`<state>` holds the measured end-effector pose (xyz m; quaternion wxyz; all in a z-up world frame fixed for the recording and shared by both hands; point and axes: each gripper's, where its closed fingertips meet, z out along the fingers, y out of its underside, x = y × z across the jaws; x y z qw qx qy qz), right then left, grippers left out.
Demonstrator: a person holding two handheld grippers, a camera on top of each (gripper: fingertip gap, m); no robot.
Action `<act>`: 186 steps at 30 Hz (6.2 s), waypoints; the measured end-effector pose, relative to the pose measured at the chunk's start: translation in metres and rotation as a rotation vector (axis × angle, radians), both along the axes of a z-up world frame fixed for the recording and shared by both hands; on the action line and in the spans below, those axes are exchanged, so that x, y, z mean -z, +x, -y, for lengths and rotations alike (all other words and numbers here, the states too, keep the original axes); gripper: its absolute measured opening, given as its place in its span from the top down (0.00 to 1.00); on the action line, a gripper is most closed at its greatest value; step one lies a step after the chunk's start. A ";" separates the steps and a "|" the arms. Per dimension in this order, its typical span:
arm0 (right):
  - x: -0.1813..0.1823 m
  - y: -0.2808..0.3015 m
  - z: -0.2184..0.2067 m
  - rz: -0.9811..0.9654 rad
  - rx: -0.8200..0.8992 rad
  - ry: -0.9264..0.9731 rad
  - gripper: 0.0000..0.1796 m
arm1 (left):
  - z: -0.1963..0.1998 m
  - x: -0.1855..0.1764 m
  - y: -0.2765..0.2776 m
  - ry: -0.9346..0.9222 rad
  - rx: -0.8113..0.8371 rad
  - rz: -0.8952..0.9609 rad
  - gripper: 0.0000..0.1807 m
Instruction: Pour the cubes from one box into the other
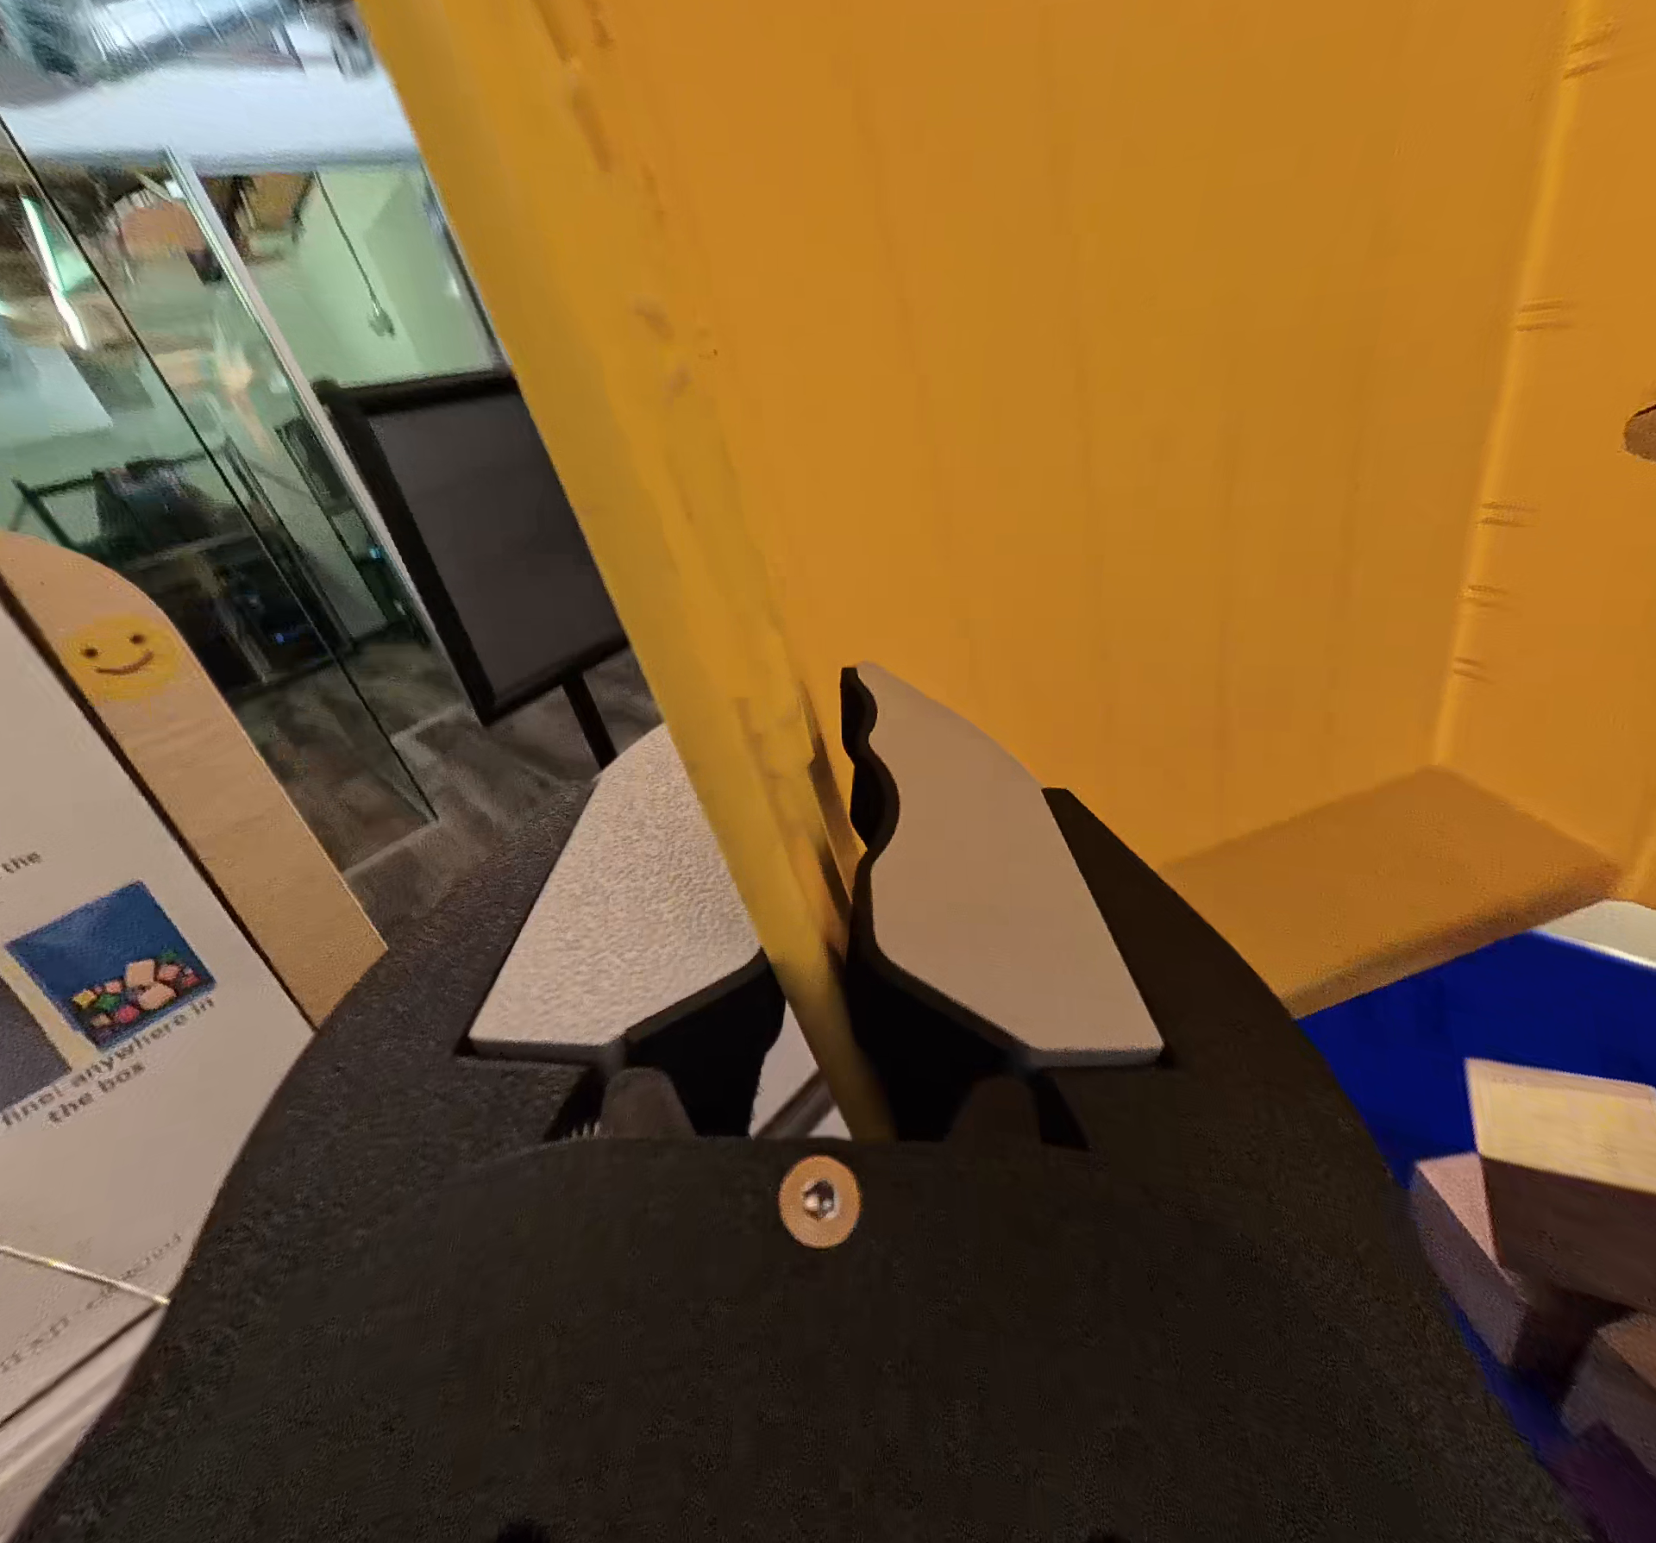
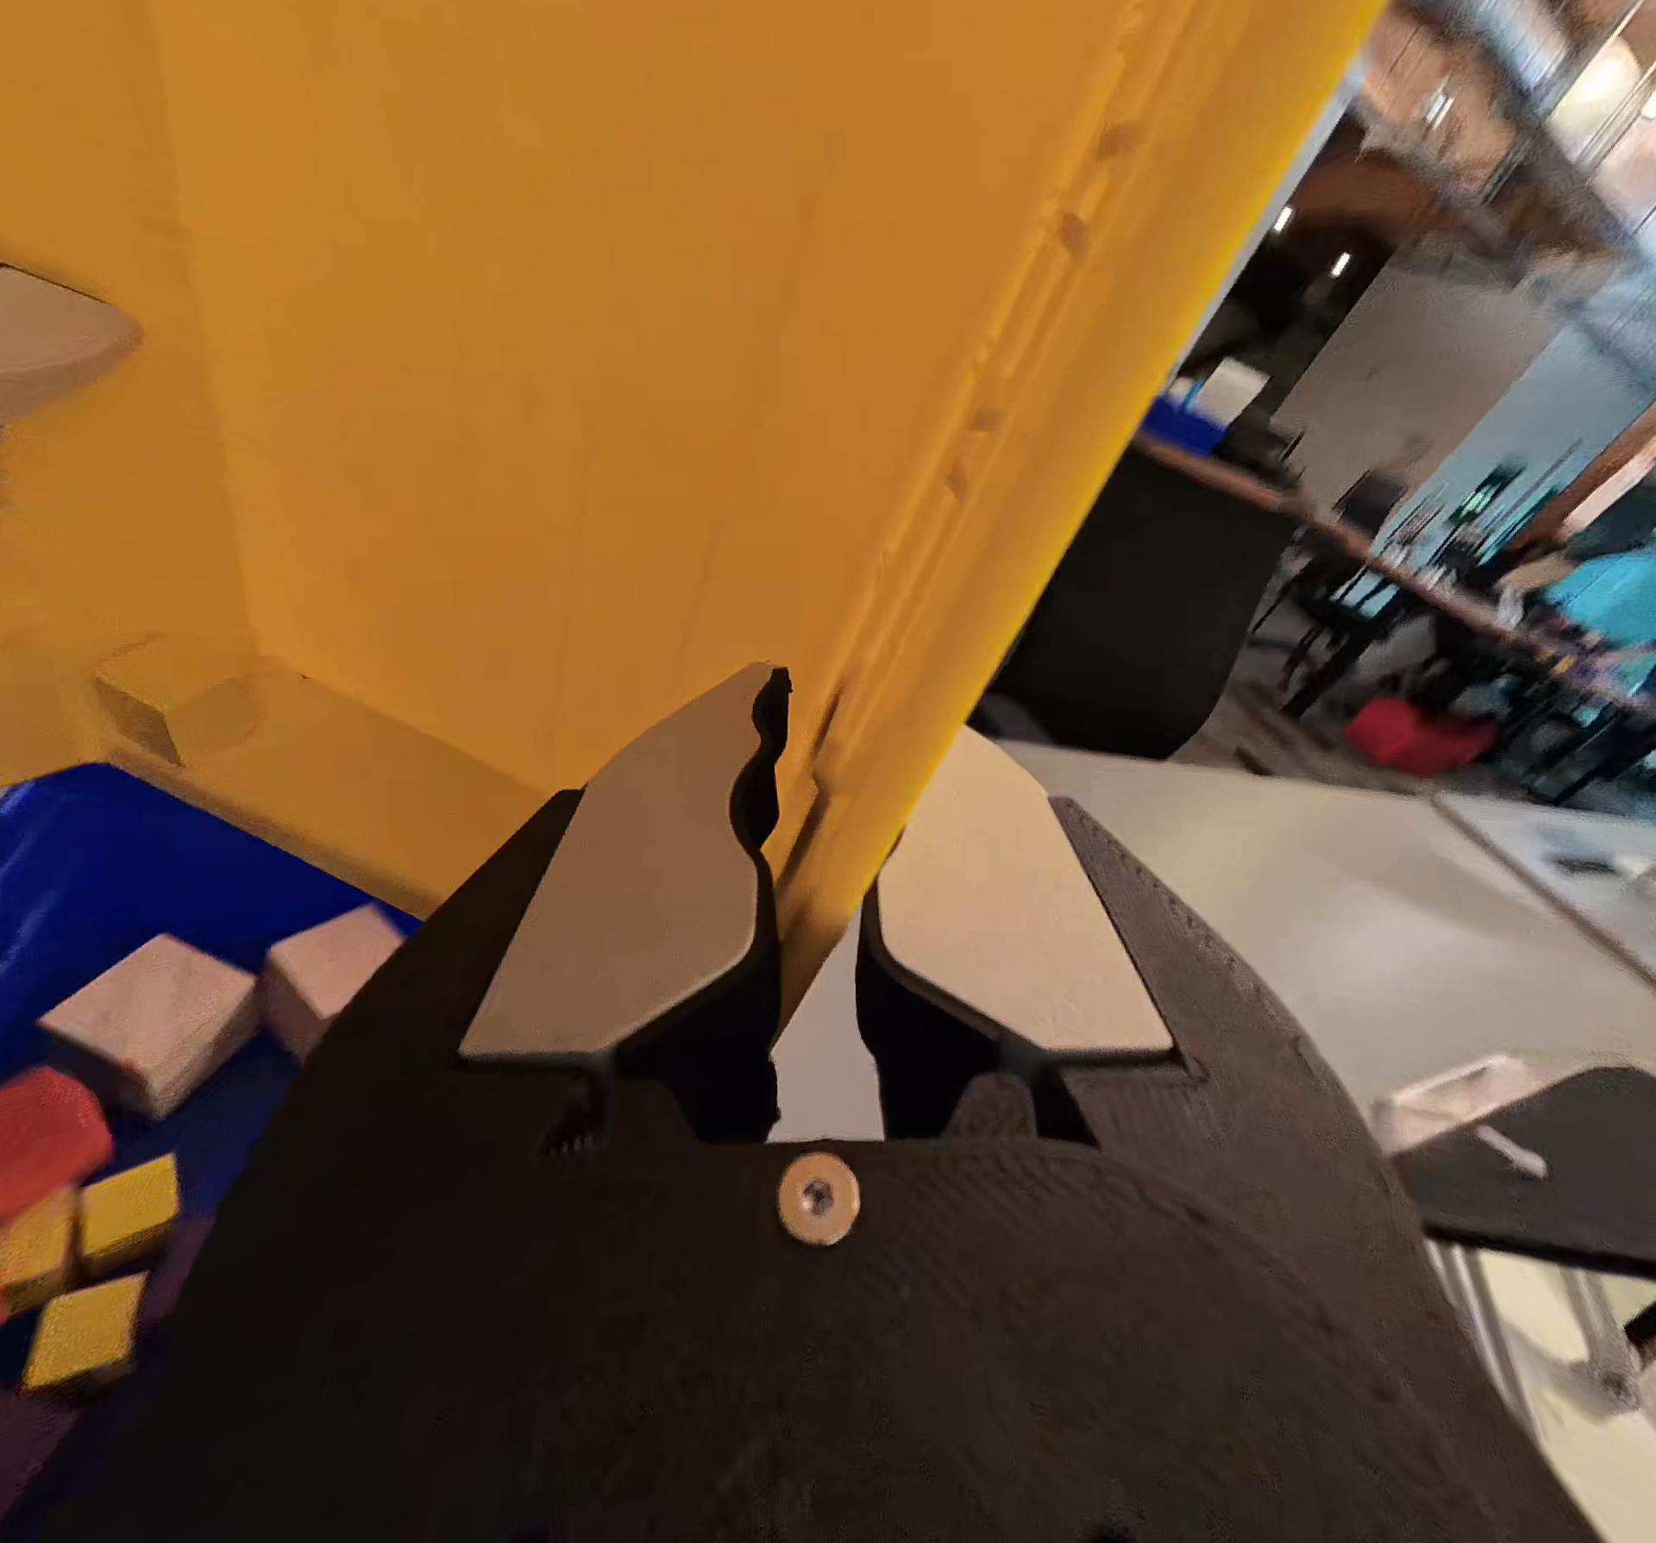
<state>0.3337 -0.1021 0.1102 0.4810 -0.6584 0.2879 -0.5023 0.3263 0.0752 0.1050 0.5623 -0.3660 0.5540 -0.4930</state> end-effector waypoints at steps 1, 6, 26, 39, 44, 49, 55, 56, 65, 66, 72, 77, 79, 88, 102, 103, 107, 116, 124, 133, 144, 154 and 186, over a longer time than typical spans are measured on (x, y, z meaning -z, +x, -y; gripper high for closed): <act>0.000 -0.002 0.002 -0.024 0.008 0.001 0.94 | 0.002 0.002 0.000 -0.013 0.007 -0.016 0.96; -0.020 -0.017 0.006 0.142 0.016 -0.058 0.93 | 0.007 -0.010 -0.009 -0.031 0.042 0.118 0.94; -0.046 -0.005 -0.003 -0.051 -0.041 -0.088 0.91 | 0.000 -0.029 -0.013 -0.268 -0.005 -0.058 0.95; -0.112 0.049 0.008 -0.422 -0.094 -0.082 0.97 | 0.079 -0.041 -0.039 -0.262 0.239 -0.192 0.53; -0.093 0.079 0.061 -0.707 0.064 -0.200 0.97 | 0.085 -0.010 -0.073 -0.361 0.291 -0.389 0.57; -0.056 0.089 0.128 -0.882 0.178 -0.273 0.98 | 0.023 0.085 -0.081 -0.216 0.074 -0.646 0.58; -0.022 0.092 0.181 -0.975 0.265 -0.306 0.97 | 0.019 0.168 -0.097 -0.408 0.142 -1.012 0.61; -0.017 0.092 0.185 -0.982 0.279 -0.327 0.97 | 0.016 0.170 -0.094 -0.387 0.119 -0.996 0.61; 0.029 0.095 0.205 -1.045 0.355 -0.443 0.97 | 0.010 0.189 -0.095 -0.326 0.005 -1.242 0.57; 0.032 0.095 0.206 -1.052 0.360 -0.451 0.97 | 0.010 0.192 -0.097 -0.345 -0.001 -1.286 0.58; 0.055 0.090 0.210 -1.106 0.391 -0.507 0.98 | 0.013 0.197 -0.104 -0.370 0.033 -1.462 0.67; 0.090 0.086 0.208 -1.181 0.359 -0.515 0.98 | 0.013 0.194 -0.106 -0.322 0.047 -1.448 0.73; 0.105 0.083 0.205 -1.218 0.339 -0.525 0.98 | 0.009 0.195 -0.110 -0.331 0.047 -1.472 0.73; 0.174 0.059 0.161 -1.412 0.152 -0.400 0.98 | -0.043 0.192 -0.158 -0.242 0.057 -1.532 0.80; 0.240 -0.039 0.006 -1.537 -0.154 -0.341 0.97 | -0.218 0.189 -0.312 -0.491 -0.007 -1.536 0.87; 0.240 -0.044 0.001 -1.530 -0.137 -0.341 0.97 | -0.231 0.188 -0.320 -0.534 -0.012 -1.517 0.88; 0.239 -0.067 -0.021 -1.549 -0.147 -0.355 0.97 | -0.273 0.186 -0.345 -0.670 -0.005 -1.411 0.88; 0.239 -0.066 -0.042 -1.533 -0.079 -0.305 0.97 | -0.299 0.185 -0.386 -0.707 0.013 -1.340 0.87; 0.239 -0.062 -0.044 -1.521 -0.127 -0.330 0.97 | -0.331 0.184 -0.416 -0.727 -0.043 -1.342 0.87; 0.239 -0.050 -0.023 -1.540 -0.081 -0.290 0.97 | -0.369 0.184 -0.449 -0.668 -0.157 -1.420 0.90; 0.239 -0.042 -0.015 -1.539 -0.080 -0.223 0.93 | -0.402 0.184 -0.469 -0.641 -0.321 -1.465 0.94; 0.214 -0.030 -0.020 -1.460 -0.167 -0.094 0.86 | -0.415 0.184 -0.476 -0.648 -0.415 -1.448 0.95; -0.066 -0.061 -0.062 0.090 -0.569 0.326 0.79 | -0.334 -0.007 -0.417 -0.293 -0.383 -0.061 0.86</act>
